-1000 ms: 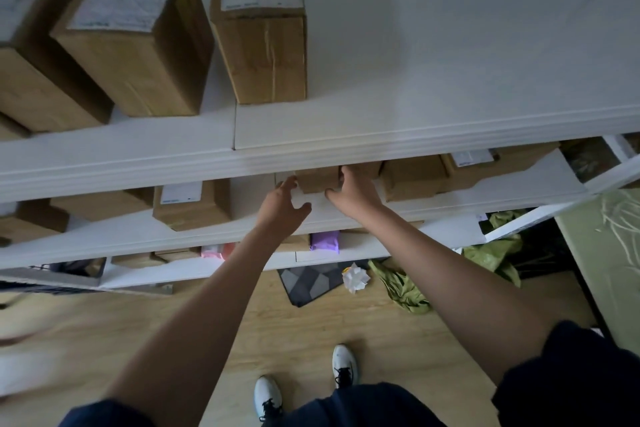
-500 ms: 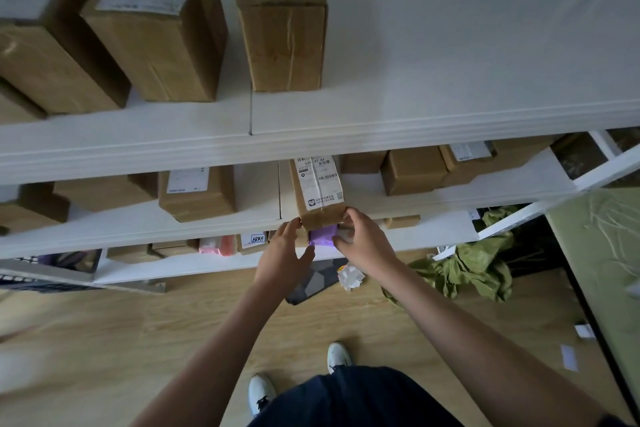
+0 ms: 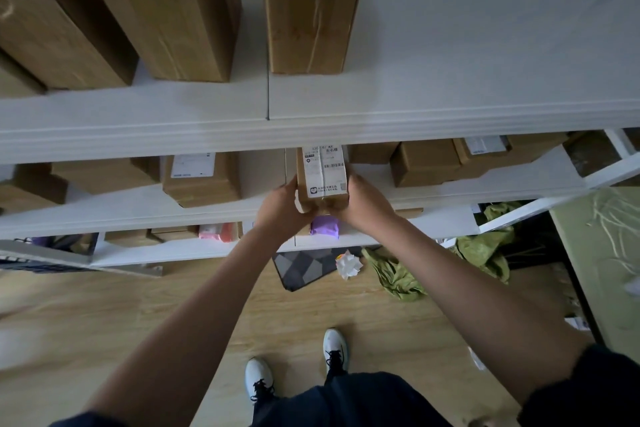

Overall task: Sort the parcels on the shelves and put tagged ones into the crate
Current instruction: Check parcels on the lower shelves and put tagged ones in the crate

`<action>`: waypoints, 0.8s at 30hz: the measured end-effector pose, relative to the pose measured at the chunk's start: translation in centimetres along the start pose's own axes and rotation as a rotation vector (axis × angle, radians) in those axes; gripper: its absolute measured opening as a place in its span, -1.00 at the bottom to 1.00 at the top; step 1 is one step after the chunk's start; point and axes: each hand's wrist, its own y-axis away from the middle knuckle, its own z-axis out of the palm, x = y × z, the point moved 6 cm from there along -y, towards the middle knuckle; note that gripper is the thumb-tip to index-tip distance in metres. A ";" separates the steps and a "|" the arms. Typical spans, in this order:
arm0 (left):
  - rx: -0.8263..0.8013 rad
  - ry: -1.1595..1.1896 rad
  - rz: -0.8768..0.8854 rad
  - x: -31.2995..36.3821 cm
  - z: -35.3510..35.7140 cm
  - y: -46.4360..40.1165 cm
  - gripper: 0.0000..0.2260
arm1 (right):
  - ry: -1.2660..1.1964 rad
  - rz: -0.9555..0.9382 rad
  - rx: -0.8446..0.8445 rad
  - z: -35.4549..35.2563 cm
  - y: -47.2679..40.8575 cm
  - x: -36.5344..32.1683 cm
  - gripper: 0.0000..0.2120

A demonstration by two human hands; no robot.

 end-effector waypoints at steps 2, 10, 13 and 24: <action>0.013 0.017 0.004 -0.3 0.9 2.3 -0.45 | 0.059 -0.045 0.031 -0.2 2.4 -0.5 -0.07; 0.097 0.050 -0.036 -2.1 3.9 11.8 -0.26 | 0.066 -0.120 0.021 2.2 10.9 -1.2 0.10; 0.110 0.042 -0.020 -2.0 3.4 12.1 -0.21 | 0.020 -0.091 0.048 2.1 11.4 -1.4 0.05; 0.120 0.019 -0.012 -1.4 1.6 10.2 -0.21 | 0.005 -0.087 0.076 1.2 9.4 -2.0 0.04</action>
